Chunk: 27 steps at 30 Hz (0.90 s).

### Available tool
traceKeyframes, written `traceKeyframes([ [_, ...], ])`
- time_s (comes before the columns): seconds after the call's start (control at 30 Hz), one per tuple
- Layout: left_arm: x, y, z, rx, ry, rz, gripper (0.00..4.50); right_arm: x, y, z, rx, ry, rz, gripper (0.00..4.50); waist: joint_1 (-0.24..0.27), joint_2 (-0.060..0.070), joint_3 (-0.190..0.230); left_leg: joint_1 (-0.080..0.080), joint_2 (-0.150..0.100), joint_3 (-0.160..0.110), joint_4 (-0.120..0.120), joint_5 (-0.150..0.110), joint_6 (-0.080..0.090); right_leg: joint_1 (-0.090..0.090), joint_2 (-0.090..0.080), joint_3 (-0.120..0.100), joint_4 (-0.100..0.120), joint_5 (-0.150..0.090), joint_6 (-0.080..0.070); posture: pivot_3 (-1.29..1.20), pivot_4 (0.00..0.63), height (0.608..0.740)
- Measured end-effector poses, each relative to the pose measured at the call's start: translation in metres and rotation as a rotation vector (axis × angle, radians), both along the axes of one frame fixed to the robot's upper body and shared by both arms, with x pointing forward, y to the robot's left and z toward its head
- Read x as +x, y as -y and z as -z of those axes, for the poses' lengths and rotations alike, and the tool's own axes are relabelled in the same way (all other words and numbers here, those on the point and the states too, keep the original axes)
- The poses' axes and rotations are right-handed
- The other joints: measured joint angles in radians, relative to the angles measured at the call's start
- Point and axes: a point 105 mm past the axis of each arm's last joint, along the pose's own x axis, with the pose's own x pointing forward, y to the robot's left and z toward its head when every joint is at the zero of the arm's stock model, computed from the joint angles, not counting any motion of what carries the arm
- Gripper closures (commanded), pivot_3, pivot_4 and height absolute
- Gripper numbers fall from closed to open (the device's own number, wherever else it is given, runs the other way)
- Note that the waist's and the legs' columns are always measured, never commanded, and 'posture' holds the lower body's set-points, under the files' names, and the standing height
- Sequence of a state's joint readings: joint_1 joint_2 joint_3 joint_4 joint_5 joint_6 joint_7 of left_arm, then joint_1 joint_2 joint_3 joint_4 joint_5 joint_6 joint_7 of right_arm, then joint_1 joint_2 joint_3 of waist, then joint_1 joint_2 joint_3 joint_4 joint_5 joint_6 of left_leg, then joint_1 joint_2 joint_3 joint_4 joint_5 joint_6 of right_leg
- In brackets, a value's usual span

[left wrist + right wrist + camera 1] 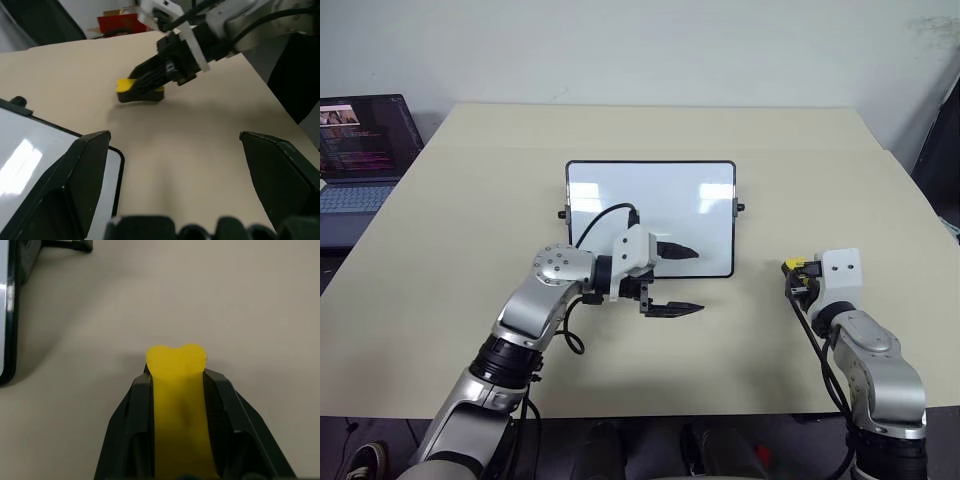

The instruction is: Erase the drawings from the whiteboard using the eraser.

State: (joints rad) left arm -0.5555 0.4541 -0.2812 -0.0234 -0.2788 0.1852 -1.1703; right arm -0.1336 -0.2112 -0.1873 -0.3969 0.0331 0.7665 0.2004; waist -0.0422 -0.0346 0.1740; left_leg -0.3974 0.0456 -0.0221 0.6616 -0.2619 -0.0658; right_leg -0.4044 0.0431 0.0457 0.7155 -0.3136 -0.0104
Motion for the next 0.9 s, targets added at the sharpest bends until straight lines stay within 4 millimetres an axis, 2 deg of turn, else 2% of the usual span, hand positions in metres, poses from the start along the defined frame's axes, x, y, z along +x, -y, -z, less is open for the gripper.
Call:
traceKeyframes([
  [0.17,0.0,0.005,0.002,-0.004,0.005,0.008,0.0,0.016,0.001,0.0,0.008,0.022,0.012,3.51,0.002,0.0,0.0,-0.001,-0.001,0.001,0.0,0.0,0.0,0.0,0.0,0.0,-0.001,0.0,0.0,0.0,0.15,0.74],
  [0.2,0.0,0.005,0.002,-0.005,0.005,0.009,0.0,0.018,0.001,-0.001,0.009,0.026,0.014,2.8,0.003,0.0,0.0,-0.001,-0.001,0.001,0.0,0.0,0.0,0.0,0.0,0.0,-0.001,0.0,0.0,0.0,0.15,0.74],
  [0.27,0.0,0.005,0.002,-0.005,0.006,0.007,0.0,0.023,0.002,0.0,0.013,0.033,0.016,2.37,0.003,0.0,0.0,-0.001,-0.001,0.001,0.0,0.0,0.0,0.0,0.0,0.0,-0.001,0.0,0.0,0.0,0.15,0.74],
  [0.5,0.003,0.002,0.006,0.003,0.002,-0.026,0.0,0.025,0.004,0.0,0.038,0.061,0.017,0.01,0.004,0.0,0.0,-0.001,0.0,0.001,0.0,0.0,0.0,0.0,0.0,0.0,-0.001,0.0,0.0,0.0,0.15,0.74],
  [0.6,0.007,-0.003,0.006,-0.013,-0.001,-0.072,0.0,0.023,0.002,-0.011,0.049,0.122,0.006,0.01,0.005,0.001,0.0,-0.001,0.0,0.0,0.0,0.0,0.0,0.0,0.0,0.0,-0.001,0.0,0.0,0.0,0.15,0.74],
  [0.7,0.015,-0.019,0.001,-0.063,-0.009,-0.184,0.0,0.01,-0.01,-0.04,0.055,0.252,-0.047,0.01,0.003,0.001,0.001,-0.001,0.001,-0.001,-0.001,0.0,0.0,-0.001,0.0,0.0,-0.001,0.0,0.0,0.0,0.15,0.74],
  [0.77,0.017,-0.038,-0.007,-0.137,-0.023,-0.312,0.0,-0.007,-0.024,-0.052,0.047,0.312,-0.111,0.01,0.002,0.001,0.0,-0.001,0.002,-0.003,-0.001,0.0,0.0,-0.001,0.0,-0.001,-0.001,0.0,0.0,0.0,0.15,0.74],
  [0.8,0.019,-0.052,-0.011,-0.185,-0.033,-0.408,0.0,-0.018,-0.033,-0.051,0.046,0.32,-0.153,0.01,0.002,0.001,0.0,-0.001,0.003,-0.003,-0.002,0.0,0.0,-0.001,0.0,-0.001,-0.002,-0.001,0.0,0.0,0.15,0.74],
  [0.9,0.024,-0.09,-0.02,-0.303,0.0,-0.691,0.0,-0.032,-0.048,-0.045,0.087,0.335,-0.178,0.01,0.003,0.001,0.0,0.0,0.005,-0.004,-0.001,0.0,0.0,-0.001,-0.003,0.0,0.0,-0.002,0.002,0.0,0.15,0.74],
])
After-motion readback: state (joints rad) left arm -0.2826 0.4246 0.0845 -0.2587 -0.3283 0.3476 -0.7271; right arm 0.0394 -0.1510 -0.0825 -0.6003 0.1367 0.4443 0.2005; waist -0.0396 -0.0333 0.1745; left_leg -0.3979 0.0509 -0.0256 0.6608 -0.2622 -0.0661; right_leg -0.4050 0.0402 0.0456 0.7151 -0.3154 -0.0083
